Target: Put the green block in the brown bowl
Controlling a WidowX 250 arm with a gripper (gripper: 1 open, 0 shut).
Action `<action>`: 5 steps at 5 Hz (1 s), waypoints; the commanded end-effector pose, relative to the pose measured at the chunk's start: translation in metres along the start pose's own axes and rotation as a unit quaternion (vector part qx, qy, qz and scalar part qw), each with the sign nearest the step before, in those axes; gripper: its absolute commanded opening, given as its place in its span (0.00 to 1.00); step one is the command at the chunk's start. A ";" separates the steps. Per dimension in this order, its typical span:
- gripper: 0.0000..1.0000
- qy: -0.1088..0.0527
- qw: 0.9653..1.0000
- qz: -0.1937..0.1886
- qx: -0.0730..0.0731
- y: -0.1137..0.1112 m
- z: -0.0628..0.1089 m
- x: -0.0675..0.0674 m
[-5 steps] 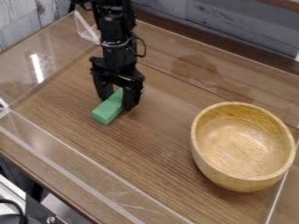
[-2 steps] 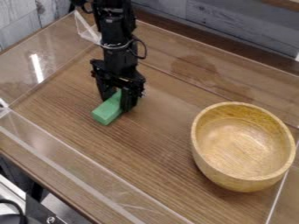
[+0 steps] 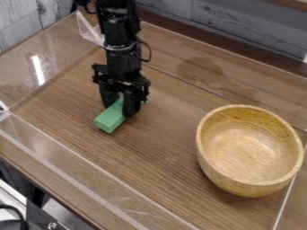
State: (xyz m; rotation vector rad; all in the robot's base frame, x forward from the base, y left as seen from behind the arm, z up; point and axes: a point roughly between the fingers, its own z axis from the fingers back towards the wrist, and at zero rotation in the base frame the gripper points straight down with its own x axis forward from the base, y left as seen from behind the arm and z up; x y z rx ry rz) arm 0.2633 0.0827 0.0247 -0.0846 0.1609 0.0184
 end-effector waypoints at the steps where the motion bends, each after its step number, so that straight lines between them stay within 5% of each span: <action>1: 0.00 -0.040 0.999 0.006 0.009 -0.005 0.040 0.007; 3: 0.00 -0.052 0.998 0.022 -0.002 -0.042 0.111 -0.006; 4: 0.00 -0.060 0.998 0.010 -0.004 -0.093 0.130 -0.019; 5: 0.00 -0.063 0.998 -0.018 -0.004 -0.142 0.122 -0.031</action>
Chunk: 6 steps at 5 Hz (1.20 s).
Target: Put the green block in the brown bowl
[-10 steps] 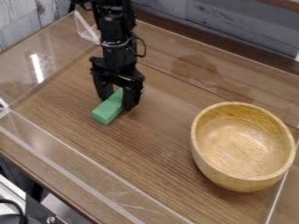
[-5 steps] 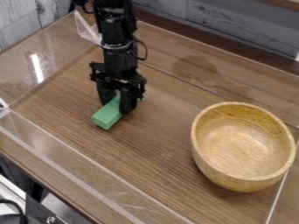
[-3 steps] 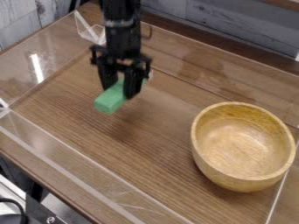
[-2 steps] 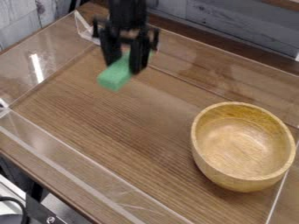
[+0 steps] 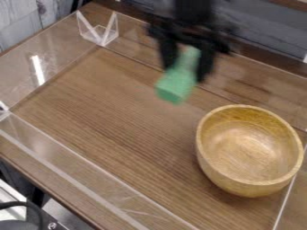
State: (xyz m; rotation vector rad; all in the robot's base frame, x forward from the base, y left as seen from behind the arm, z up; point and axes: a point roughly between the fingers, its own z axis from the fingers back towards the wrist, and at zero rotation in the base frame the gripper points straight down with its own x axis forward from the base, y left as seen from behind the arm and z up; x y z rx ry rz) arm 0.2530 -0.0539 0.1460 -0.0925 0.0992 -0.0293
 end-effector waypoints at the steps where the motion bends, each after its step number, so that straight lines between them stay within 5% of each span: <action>1: 0.00 -0.041 0.999 -0.006 -0.002 -0.046 0.007 -0.010; 3: 0.00 -0.069 0.998 -0.004 0.009 -0.062 -0.009 -0.016; 6: 0.00 -0.077 0.997 0.016 -0.007 -0.056 -0.007 -0.014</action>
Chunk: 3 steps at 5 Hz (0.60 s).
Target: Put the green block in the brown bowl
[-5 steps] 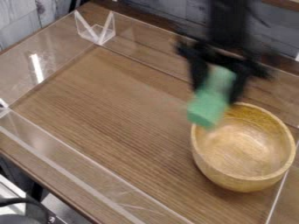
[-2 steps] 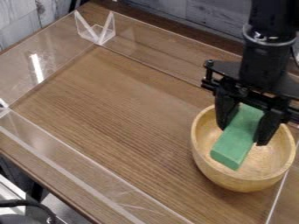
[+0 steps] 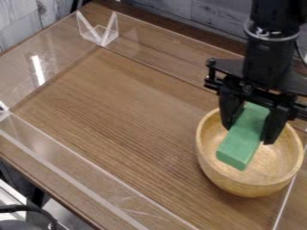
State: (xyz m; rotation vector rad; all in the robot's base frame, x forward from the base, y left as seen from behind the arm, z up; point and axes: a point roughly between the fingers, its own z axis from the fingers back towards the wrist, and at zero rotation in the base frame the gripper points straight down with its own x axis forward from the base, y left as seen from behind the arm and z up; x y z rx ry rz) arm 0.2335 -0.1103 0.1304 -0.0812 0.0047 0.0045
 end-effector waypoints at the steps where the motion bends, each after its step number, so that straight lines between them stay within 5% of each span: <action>1: 0.00 -0.031 0.999 0.005 -0.017 0.001 0.013 0.003; 3: 0.00 -0.036 0.999 0.010 -0.023 0.003 0.013 0.003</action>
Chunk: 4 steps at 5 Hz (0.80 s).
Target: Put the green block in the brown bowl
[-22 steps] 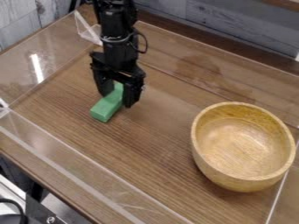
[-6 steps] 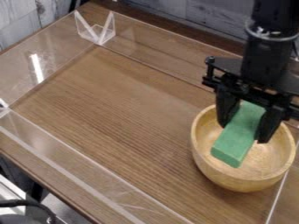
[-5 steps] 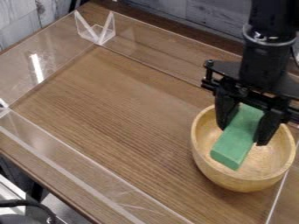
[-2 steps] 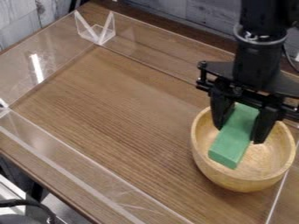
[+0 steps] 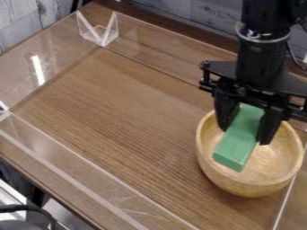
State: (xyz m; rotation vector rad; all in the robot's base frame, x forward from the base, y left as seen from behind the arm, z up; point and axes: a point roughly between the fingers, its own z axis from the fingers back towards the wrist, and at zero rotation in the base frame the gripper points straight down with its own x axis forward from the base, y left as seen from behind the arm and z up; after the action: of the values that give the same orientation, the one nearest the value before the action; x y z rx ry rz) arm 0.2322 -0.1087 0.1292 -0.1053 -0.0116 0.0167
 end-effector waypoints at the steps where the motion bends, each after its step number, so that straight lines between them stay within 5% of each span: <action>1: 0.00 -0.029 0.999 0.006 -0.014 0.001 0.013 0.004; 4: 0.00 -0.033 0.999 0.008 -0.019 0.001 0.010 0.005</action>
State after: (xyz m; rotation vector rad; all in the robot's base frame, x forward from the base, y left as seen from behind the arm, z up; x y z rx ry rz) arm 0.2342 -0.1089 0.1260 -0.1230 -0.0254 0.0240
